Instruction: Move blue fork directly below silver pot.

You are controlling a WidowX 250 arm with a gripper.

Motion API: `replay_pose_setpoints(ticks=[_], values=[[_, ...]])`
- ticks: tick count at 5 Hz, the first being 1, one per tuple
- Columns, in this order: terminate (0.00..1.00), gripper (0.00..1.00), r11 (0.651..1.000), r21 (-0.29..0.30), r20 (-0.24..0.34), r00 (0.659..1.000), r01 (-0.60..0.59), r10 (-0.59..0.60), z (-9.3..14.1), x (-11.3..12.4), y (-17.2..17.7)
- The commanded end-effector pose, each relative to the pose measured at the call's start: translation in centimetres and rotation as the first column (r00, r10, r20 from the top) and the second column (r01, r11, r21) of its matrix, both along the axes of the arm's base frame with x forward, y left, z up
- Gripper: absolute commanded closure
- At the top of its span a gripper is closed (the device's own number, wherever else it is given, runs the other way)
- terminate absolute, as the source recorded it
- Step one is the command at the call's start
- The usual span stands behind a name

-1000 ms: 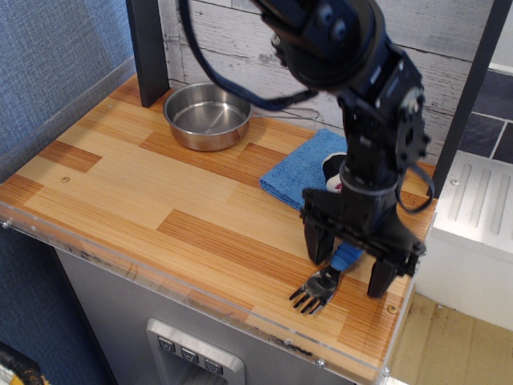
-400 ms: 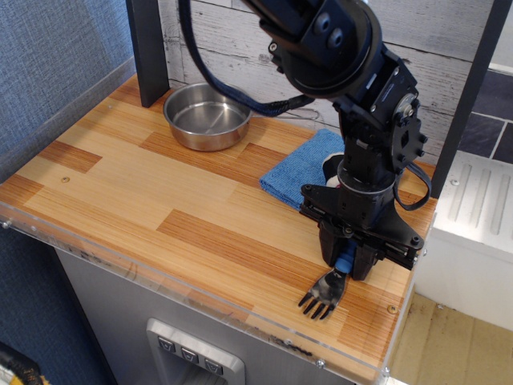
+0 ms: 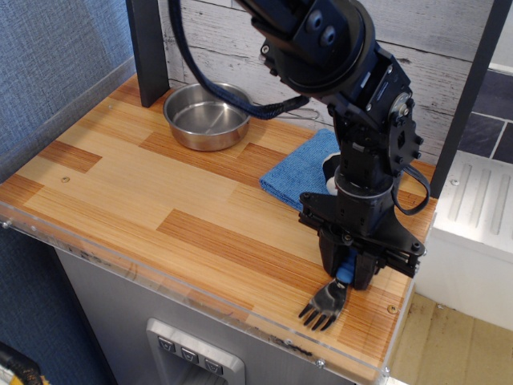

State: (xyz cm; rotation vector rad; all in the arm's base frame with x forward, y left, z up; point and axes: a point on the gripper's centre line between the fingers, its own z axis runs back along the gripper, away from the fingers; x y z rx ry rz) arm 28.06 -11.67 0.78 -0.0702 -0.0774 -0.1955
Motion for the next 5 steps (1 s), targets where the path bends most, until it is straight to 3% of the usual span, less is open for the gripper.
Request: replay_pose_setpoints(ticks=[1, 3, 5], values=[[0.00, 1.00, 0.996, -0.090, 0.164, 0.986, 0.005, 0.010, 6.4, 2.9, -1.3], [0.00, 1.00, 0.991, -0.128, 0.173, 0.982, -0.051, 0.073, 11.9, 2.2, 1.9], [0.00, 1.00, 0.961, -0.186, 0.176, 0.956, -0.203, 0.236, 14.3, 0.2, 9.4]])
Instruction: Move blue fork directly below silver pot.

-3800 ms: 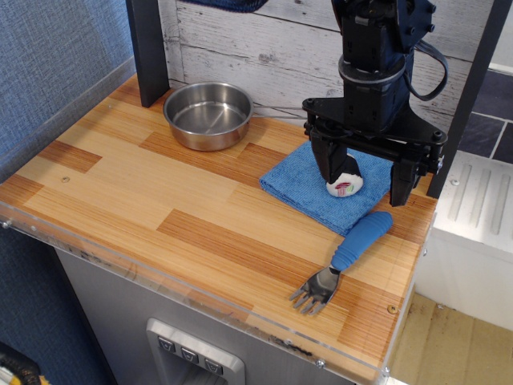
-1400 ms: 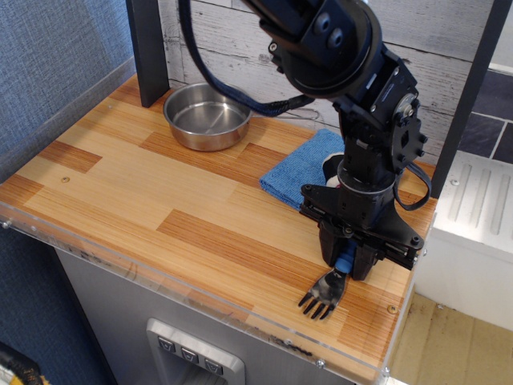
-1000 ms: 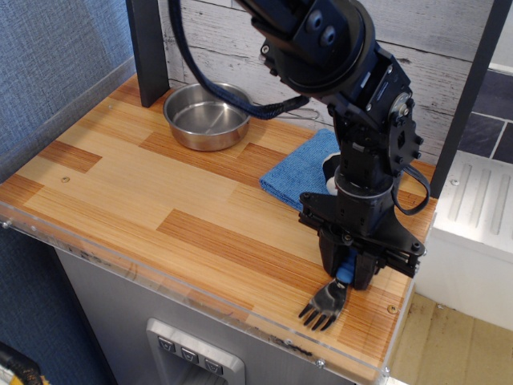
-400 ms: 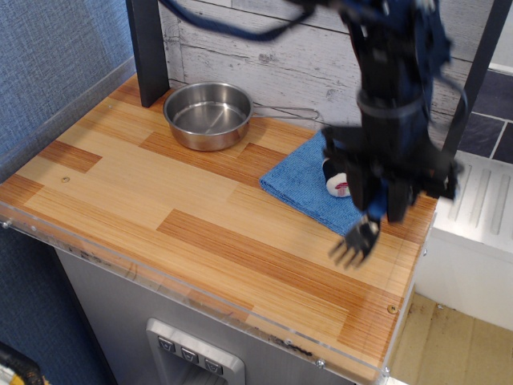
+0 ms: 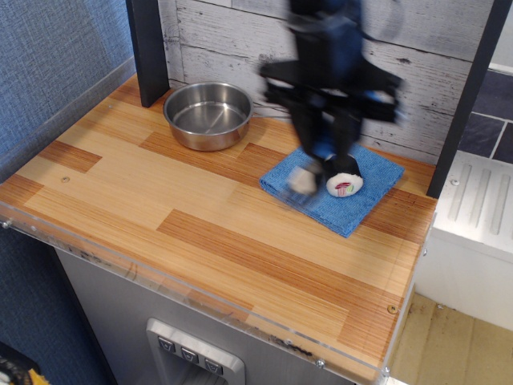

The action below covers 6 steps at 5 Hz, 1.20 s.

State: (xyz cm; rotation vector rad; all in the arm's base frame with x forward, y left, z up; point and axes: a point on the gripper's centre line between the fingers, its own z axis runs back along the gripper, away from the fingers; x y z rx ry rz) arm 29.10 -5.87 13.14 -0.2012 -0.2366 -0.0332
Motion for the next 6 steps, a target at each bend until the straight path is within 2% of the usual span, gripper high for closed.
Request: replay_pose_setpoints(ticks=[1, 3, 4, 5, 6], values=[[0.00, 1.00, 0.991, -0.010, 0.048, 0.990, -0.133, 0.134, 1.7, -1.7, 7.3], [0.00, 1.00, 0.972, 0.031, 0.005, 0.973, -0.232, 0.232, -0.1, -1.8, 12.6], [0.00, 1.00, 0.956, 0.070, 0.015, 0.958, -0.286, 0.285, -1.0, -2.1, 15.1], [0.00, 1.00, 0.936, 0.099, -0.012, 0.940, -0.338, 0.340, -3.0, -2.0, 17.8], [0.00, 1.00, 0.922, 0.119, -0.034, 0.927, -0.368, 0.374, -4.0, -1.5, 19.5]])
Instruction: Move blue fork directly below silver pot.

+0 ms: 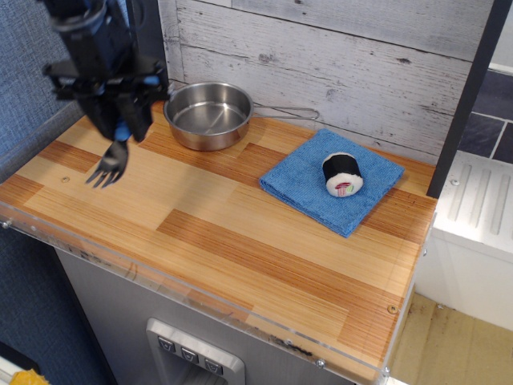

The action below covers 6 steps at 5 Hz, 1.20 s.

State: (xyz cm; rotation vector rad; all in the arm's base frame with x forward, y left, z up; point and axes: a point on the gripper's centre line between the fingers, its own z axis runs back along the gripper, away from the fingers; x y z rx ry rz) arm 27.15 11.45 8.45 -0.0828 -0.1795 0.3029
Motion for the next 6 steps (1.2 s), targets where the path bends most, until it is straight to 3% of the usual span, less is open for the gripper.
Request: replay_pose_setpoints(ticks=[1, 3, 6], values=[[0.00, 1.00, 0.996, 0.056, -0.004, 0.997, -0.072, 0.073, -0.9, 1.0, 4.1], [0.00, 1.00, 0.993, 0.085, -0.085, 0.992, -0.085, 0.092, -3.9, 0.5, 5.3], [0.00, 1.00, 0.997, 0.074, -0.119, 0.992, -0.039, 0.048, -6.9, 1.6, 3.5]])
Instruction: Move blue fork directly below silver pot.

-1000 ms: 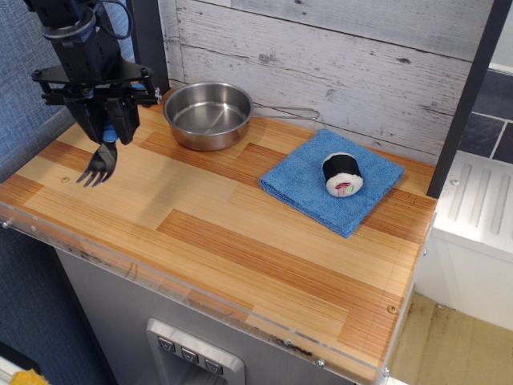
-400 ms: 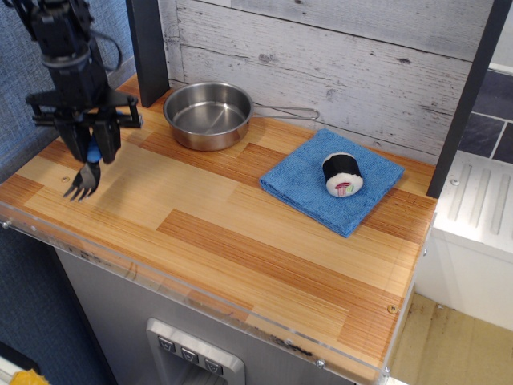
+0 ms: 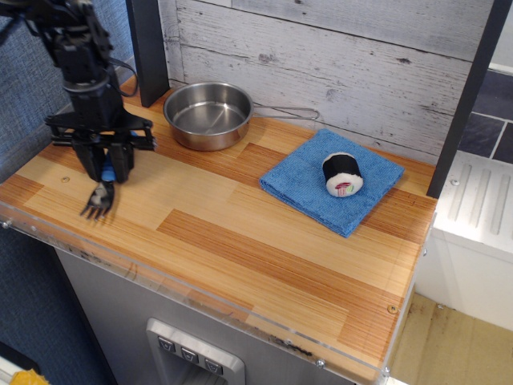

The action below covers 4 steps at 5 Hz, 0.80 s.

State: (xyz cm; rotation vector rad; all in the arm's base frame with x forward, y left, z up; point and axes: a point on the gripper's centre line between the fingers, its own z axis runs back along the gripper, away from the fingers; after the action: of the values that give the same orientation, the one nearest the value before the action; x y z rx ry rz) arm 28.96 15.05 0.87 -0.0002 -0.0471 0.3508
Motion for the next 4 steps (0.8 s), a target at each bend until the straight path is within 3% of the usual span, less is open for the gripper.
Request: replay_pose_setpoints(ticks=[1, 2, 4], values=[[0.00, 1.00, 0.997, 0.027, 0.036, 0.997, -0.066, 0.065, 0.8, -0.4, -0.1], [0.00, 0.00, 0.991, 0.025, 0.047, 0.991, -0.130, 0.129, 0.6, 0.0, -2.8], [0.00, 0.00, 0.986, 0.017, 0.066, 0.984, -0.166, 0.164, 1.2, -0.2, -3.3]])
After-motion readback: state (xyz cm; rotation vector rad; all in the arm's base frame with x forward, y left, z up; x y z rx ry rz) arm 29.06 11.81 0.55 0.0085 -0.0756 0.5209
